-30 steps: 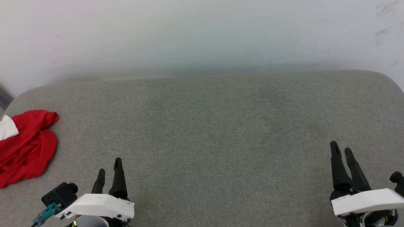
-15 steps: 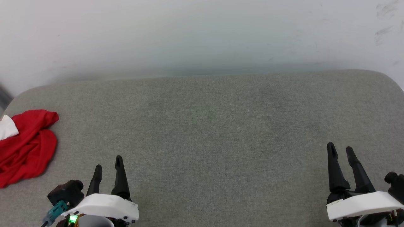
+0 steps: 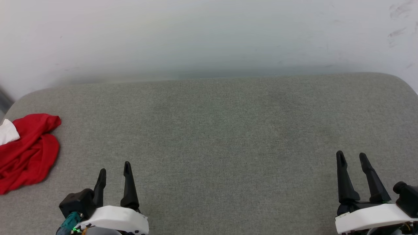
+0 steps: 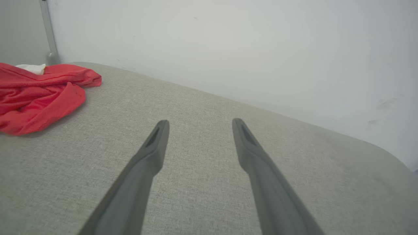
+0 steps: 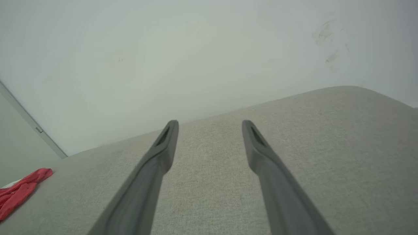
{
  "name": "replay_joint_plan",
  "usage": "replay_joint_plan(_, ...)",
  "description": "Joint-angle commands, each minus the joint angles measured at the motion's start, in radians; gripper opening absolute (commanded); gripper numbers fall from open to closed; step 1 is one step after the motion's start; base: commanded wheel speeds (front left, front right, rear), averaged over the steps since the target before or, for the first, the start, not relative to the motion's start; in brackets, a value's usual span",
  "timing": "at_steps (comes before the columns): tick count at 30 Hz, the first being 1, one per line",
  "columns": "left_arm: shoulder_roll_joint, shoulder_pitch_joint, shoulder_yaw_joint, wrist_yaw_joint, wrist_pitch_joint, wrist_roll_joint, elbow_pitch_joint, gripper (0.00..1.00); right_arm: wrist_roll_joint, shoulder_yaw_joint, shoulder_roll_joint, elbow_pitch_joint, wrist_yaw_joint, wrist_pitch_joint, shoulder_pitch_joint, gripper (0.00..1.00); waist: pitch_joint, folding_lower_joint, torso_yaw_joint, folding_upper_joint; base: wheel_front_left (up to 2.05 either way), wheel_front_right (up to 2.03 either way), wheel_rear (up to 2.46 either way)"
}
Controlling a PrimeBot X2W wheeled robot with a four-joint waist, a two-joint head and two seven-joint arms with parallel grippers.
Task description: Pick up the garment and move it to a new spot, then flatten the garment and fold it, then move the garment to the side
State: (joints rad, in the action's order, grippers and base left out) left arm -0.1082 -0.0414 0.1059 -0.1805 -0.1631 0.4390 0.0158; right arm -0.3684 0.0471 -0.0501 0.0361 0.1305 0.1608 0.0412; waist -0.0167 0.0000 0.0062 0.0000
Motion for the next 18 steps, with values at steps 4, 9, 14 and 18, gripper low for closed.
replay_joint_plan(4,-0.002,-0.012,0.006,-0.002,-0.018,-0.062,-0.018,1.0,0.062,0.0,-0.001,-0.021,0.0,0.019,0.007,1.0,0.0,0.0,0.001,0.0,0.0,0.0,0.0)
replay_joint_plan(9,0.003,-0.027,0.007,-0.004,-0.029,-0.106,-0.022,1.0,0.107,-0.003,-0.001,-0.024,0.0,0.031,0.018,1.0,0.002,0.0,0.002,0.0,0.0,0.0,0.0)
replay_joint_plan(14,0.007,-0.035,0.008,-0.001,-0.04,-0.151,-0.028,1.0,0.145,-0.007,0.0,-0.029,0.0,0.043,0.025,1.0,0.004,0.0,0.002,0.0,0.0,0.0,0.0)
replay_joint_plan(18,0.01,-0.043,0.006,0.004,-0.047,-0.175,-0.03,1.0,0.165,-0.007,0.0,-0.032,0.0,0.049,0.032,1.0,0.004,0.0,0.001,0.0,0.0,0.0,0.0)
